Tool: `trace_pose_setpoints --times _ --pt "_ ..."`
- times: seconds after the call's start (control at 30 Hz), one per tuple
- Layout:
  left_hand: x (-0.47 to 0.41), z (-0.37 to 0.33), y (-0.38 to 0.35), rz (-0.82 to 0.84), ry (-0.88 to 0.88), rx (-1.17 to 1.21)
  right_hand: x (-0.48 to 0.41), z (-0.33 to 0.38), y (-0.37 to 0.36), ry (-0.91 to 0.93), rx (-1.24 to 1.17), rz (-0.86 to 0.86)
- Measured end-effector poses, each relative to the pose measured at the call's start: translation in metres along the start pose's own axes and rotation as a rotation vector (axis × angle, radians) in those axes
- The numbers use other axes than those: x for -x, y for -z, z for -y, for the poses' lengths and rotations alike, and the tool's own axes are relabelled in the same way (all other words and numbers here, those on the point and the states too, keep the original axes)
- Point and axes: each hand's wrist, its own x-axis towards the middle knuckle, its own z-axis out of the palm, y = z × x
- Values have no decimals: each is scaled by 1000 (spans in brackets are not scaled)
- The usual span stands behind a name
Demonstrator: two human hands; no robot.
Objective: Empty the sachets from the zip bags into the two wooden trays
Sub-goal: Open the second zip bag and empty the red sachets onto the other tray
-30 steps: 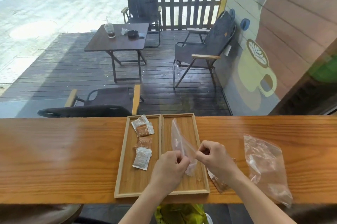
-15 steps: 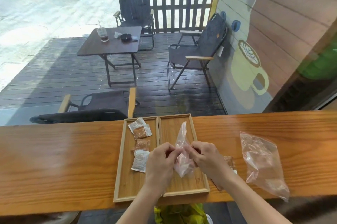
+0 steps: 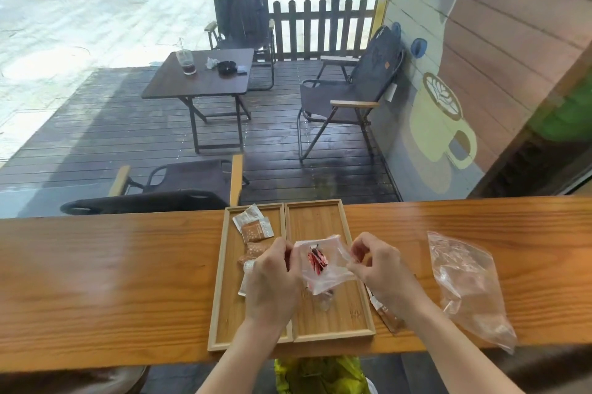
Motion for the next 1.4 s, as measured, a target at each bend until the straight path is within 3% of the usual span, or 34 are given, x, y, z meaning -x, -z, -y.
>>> trace_pose_setpoints --times 0.1,0.37,0.47,0.6,0.77,0.83,0.9,1.03,1.27,1.4 --pt "-2 1 1 37 -39 -36 -5 2 1 5 -57 32" --pt "-11 -3 11 0 58 10 -11 5 -6 -64 -274 -100" --pt "2 -10 19 150 55 25 -13 7 -7 -83 -335 -113" --pt "24 -11 20 385 -114 -201 -13 10 -4 -86 -359 -126" --pt "25 4 12 251 -195 -206 -15 7 3 10 -271 -203" --pt "21 9 11 220 -256 -212 -17 5 14 140 -222 -145" --pt "18 10 12 213 -300 -212 -19 6 23 247 -144 39" --pt "8 13 15 217 -343 -187 -29 3 32 157 150 326" --pt "-4 13 30 304 -265 5 -34 6 43 116 91 264" --pt "-11 14 46 480 -209 215 -29 6 55 111 -8 374"
